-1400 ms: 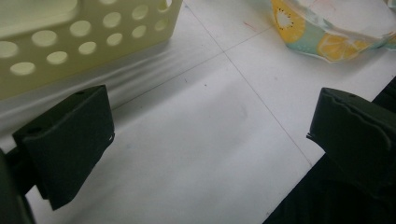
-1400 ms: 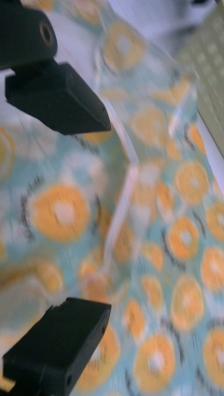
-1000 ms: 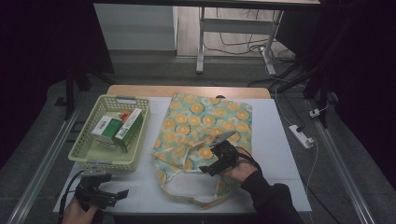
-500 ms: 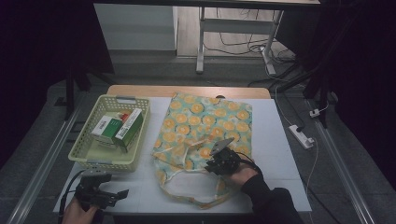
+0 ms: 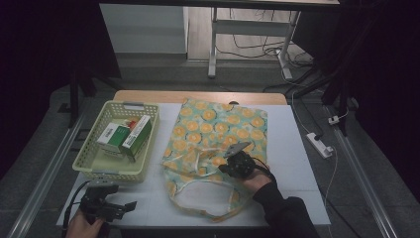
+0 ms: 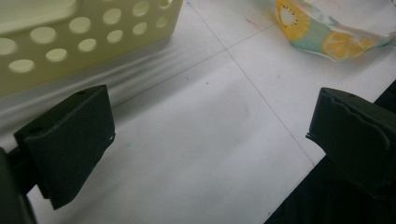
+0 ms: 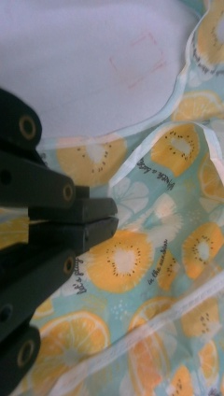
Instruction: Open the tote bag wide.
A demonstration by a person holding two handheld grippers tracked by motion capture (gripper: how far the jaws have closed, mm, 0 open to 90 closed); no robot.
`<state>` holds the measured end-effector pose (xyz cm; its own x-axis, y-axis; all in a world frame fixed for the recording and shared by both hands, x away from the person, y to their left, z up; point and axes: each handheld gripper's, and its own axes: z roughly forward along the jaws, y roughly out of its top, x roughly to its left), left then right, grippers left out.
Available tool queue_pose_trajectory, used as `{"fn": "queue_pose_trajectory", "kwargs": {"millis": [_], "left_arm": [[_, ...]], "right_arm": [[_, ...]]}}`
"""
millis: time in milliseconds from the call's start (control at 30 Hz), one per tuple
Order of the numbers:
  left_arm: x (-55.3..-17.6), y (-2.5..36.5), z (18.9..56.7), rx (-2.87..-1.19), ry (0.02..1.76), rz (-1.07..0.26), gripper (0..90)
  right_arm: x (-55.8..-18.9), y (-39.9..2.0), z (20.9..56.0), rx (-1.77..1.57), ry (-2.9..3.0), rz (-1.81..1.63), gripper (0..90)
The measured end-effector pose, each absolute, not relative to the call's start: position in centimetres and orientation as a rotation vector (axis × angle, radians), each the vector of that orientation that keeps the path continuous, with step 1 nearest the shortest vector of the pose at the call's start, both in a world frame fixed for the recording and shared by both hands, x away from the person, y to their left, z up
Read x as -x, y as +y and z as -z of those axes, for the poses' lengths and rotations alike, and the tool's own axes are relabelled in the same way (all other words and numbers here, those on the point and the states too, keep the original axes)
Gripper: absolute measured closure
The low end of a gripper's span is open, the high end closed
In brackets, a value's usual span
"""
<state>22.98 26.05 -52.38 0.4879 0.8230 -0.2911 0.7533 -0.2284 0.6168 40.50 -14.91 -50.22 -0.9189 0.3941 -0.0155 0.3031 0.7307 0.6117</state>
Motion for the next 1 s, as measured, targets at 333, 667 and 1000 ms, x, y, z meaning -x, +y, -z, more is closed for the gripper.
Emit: {"fn": "queue_pose_trajectory", "kwargs": {"millis": [333,667,1000], "left_arm": [[-23.0,26.0,52.4,-2.014,1.298,-0.124,0.6],[-23.0,26.0,52.4,-2.014,1.3,-0.124,0.7],[-23.0,26.0,52.4,-2.018,1.3,-0.122,0.7]], "right_arm": [[-40.5,-14.1,51.2,-0.533,2.734,-0.901,51.7],[-40.7,-14.5,50.9,-0.571,2.688,-0.896,43.2],[-41.8,-14.4,51.5,-0.615,2.66,-0.859,32.3]]}}
